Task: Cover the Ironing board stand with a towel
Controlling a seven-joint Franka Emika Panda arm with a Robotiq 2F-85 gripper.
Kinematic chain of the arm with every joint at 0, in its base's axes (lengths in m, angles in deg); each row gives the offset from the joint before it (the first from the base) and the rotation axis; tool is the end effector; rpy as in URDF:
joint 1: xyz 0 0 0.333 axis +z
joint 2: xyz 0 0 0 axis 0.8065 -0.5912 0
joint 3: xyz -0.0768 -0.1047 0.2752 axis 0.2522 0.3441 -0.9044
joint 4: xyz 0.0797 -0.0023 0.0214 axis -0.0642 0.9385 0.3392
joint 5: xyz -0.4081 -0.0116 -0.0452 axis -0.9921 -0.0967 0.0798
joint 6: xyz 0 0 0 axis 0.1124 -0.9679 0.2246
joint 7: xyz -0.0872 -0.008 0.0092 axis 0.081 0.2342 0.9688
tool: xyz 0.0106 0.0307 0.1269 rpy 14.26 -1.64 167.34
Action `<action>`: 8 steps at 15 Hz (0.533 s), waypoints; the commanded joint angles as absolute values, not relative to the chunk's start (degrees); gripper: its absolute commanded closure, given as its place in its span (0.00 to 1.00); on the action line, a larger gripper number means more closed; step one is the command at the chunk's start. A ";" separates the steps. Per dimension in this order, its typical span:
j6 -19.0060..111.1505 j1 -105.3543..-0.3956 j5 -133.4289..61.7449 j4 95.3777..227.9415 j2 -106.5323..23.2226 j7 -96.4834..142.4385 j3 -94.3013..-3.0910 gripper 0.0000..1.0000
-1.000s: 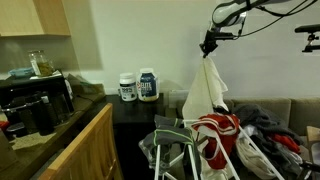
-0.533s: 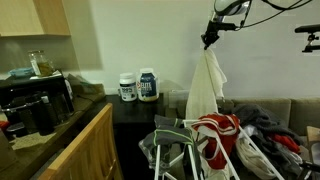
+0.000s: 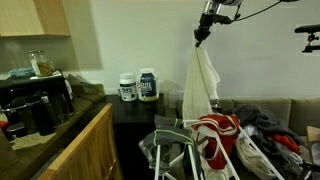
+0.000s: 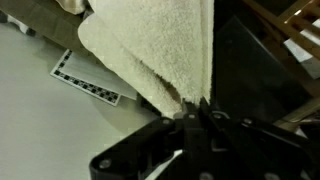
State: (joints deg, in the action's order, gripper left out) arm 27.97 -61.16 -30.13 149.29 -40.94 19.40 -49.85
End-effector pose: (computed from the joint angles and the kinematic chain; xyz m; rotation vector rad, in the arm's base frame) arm 0.6893 -0.1160 0.5538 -3.0686 0.3164 -0.5660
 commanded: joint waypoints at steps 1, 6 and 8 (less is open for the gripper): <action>26.45 -60.21 -26.31 155.57 -33.62 11.97 -53.29 0.99; 21.32 -56.70 -21.83 158.04 -28.57 5.07 -55.37 0.99; 18.95 -55.46 -20.37 158.13 -26.79 3.11 -55.68 0.99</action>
